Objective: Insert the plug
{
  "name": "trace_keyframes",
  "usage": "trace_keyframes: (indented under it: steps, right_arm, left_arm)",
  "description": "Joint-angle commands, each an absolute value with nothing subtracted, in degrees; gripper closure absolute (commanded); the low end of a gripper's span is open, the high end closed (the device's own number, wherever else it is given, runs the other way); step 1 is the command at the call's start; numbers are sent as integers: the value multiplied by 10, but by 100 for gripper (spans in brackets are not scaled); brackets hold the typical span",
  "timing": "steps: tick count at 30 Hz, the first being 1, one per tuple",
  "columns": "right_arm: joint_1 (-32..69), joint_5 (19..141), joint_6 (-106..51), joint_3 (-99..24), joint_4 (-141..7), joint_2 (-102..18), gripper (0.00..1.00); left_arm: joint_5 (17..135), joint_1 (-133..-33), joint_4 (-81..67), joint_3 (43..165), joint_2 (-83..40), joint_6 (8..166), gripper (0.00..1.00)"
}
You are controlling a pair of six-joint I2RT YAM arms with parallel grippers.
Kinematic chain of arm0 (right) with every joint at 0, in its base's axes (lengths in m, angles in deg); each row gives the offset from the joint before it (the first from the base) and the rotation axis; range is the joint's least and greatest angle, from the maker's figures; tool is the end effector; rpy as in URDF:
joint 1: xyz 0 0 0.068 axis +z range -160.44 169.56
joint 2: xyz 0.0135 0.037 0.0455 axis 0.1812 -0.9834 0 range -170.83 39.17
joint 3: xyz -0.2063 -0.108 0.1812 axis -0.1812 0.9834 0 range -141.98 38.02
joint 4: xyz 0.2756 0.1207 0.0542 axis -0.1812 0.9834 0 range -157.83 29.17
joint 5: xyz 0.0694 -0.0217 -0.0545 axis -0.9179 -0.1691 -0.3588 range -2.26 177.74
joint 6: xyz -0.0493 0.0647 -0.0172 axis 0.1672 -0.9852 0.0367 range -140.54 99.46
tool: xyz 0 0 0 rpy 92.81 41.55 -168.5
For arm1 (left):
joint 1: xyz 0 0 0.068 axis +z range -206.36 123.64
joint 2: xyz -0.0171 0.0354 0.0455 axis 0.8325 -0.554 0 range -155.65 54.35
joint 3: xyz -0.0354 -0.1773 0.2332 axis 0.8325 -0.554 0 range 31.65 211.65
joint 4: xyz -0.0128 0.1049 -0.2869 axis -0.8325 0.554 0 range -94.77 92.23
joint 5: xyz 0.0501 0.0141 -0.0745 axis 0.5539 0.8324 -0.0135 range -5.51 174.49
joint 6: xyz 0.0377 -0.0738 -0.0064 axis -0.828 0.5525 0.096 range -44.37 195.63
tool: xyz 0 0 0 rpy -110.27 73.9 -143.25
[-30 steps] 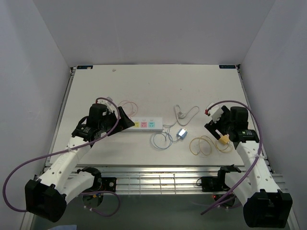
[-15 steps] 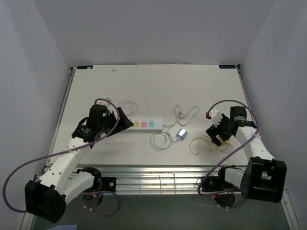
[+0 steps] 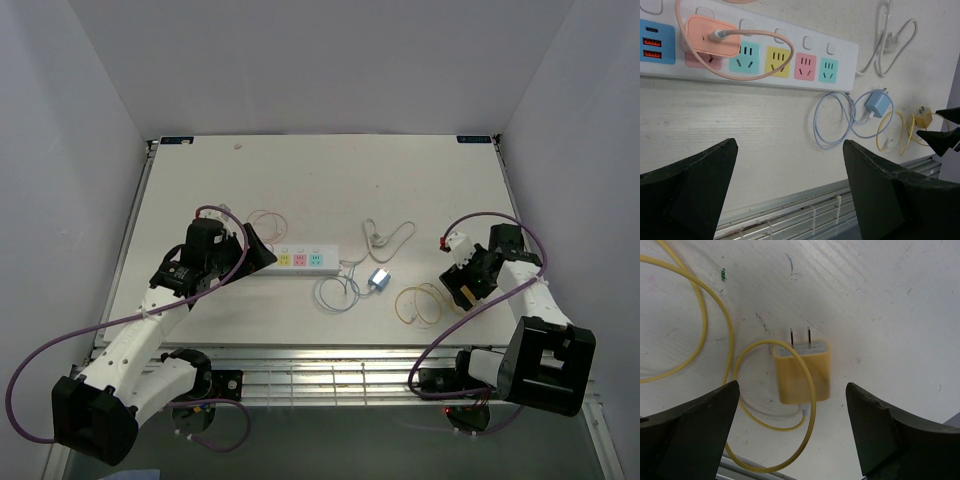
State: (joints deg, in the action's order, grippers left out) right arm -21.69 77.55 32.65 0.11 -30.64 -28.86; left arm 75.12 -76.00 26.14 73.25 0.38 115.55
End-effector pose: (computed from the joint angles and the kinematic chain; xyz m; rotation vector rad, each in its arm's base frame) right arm 0.2489 -0.0365 0.1510 -1.0160 2.5151 -0.0854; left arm 0.2363 -0.0969 0.2419 -0.3420 2.3992 -0.6918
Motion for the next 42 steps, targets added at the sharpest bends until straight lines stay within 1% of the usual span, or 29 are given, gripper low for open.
trace_keyframes:
  steps: [1, 5, 7, 10, 12, 13, 14, 16, 17, 19, 20, 21, 23, 25, 27, 28, 34, 37, 39, 42]
  right_arm:
    - [-222, 779, 339, -11, -319, -299, 7]
    - [-222, 783, 336, -16, -327, -322, 1]
    - [-222, 782, 334, -15, -332, -327, 8]
    - [-222, 794, 335, -10, -338, -335, 10]
    - [-222, 796, 332, -5, -355, -335, 18]
    - [-222, 795, 328, -4, -361, -335, 25]
    - [-222, 794, 326, -1, -364, -335, 34]
    - [-222, 797, 326, 1, -369, -337, 41]
    - [-222, 799, 326, 1, -371, -339, 46]
    - [-222, 799, 325, -1, -372, -338, 53]
    - [-222, 797, 325, -2, -373, -336, 60]
    - [-222, 791, 324, -10, -372, -335, 63]
    - [-222, 780, 318, -20, -370, -332, 70]
    - [-222, 761, 313, -37, -366, -328, 73]
    - [-222, 739, 309, -50, -364, -327, 78]
    - [-221, 716, 300, -87, -363, -325, 84]
    - [-216, 654, 256, -137, -386, -303, 85]
    - [-204, 603, 224, -132, -435, -268, 86]
    - [-185, 571, 204, -115, -464, -230, 87]
    - [-124, 578, 180, -87, -525, -170, 87]
  left_arm:
    - [761, -761, 262, 737, 8, 1159, 2]
    - [763, -761, 262, 737, 9, 1159, 2]
    - [764, -761, 263, 735, 7, 1159, 2]
    - [767, -761, 265, 737, 7, 1159, 2]
    - [767, -761, 264, 736, 6, 1159, 2]
    - [767, -761, 264, 736, 5, 1160, 2]
    - [767, -761, 264, 737, 5, 1160, 2]
    - [768, -761, 264, 736, 6, 1161, 2]
    - [767, -761, 264, 736, 6, 1160, 2]
    - [768, -761, 265, 736, 6, 1160, 2]
    - [768, -761, 264, 736, 7, 1160, 2]
    - [768, -761, 264, 736, 7, 1161, 2]
    - [768, -761, 265, 736, 7, 1160, 2]
    - [768, -761, 264, 735, 8, 1160, 2]
    - [767, -761, 265, 736, 8, 1159, 2]
    - [762, -761, 264, 737, 8, 1159, 2]
    - [740, -761, 258, 739, 8, 1151, 2]
    - [715, -761, 249, 742, 14, 1140, 2]
    - [699, -761, 239, 742, 19, 1134, 2]
    - [659, -761, 221, 748, 32, 1125, 2]
